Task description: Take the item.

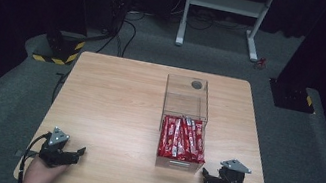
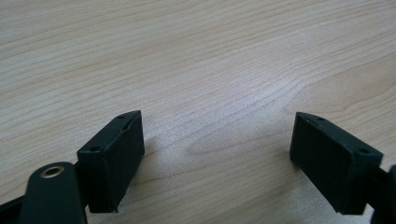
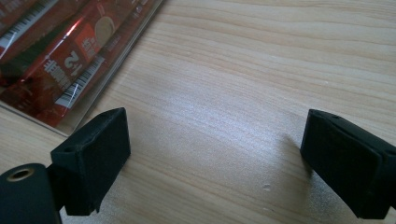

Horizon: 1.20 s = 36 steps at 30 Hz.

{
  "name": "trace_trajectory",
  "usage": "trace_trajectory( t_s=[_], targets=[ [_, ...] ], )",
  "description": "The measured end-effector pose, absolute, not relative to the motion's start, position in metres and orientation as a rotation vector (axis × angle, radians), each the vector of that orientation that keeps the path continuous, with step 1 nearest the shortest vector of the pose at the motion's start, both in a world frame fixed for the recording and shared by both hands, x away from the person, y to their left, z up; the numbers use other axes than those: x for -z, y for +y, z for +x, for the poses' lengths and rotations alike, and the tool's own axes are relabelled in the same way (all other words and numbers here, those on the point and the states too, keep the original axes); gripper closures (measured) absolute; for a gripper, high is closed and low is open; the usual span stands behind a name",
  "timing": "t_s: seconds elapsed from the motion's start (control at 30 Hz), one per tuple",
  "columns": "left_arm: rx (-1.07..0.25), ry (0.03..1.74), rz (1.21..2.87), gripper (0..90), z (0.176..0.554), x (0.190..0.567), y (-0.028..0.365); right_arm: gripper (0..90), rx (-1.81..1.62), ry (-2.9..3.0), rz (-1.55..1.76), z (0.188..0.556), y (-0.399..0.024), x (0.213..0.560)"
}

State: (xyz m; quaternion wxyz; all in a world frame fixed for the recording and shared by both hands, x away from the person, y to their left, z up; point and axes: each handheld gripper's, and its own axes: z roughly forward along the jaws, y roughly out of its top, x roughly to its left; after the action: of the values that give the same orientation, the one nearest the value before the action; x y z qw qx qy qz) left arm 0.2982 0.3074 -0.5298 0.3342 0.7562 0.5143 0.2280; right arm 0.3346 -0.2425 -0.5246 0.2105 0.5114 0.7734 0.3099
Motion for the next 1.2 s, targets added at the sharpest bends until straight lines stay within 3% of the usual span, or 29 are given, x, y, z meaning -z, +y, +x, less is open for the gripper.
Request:
trace_trajectory(
  t_s=[0.7,1.2],
  targets=[
    [-0.595,1.348,1.991,21.9,0.3,0.527,0.305,8.1,-0.864,2.155,1.416,0.335,-0.243,0.525],
    [-0.522,1.287,1.959,19.8,0.296,0.519,0.292,8.1,-0.866,2.153,1.417,0.335,-0.242,0.525]
  ],
)
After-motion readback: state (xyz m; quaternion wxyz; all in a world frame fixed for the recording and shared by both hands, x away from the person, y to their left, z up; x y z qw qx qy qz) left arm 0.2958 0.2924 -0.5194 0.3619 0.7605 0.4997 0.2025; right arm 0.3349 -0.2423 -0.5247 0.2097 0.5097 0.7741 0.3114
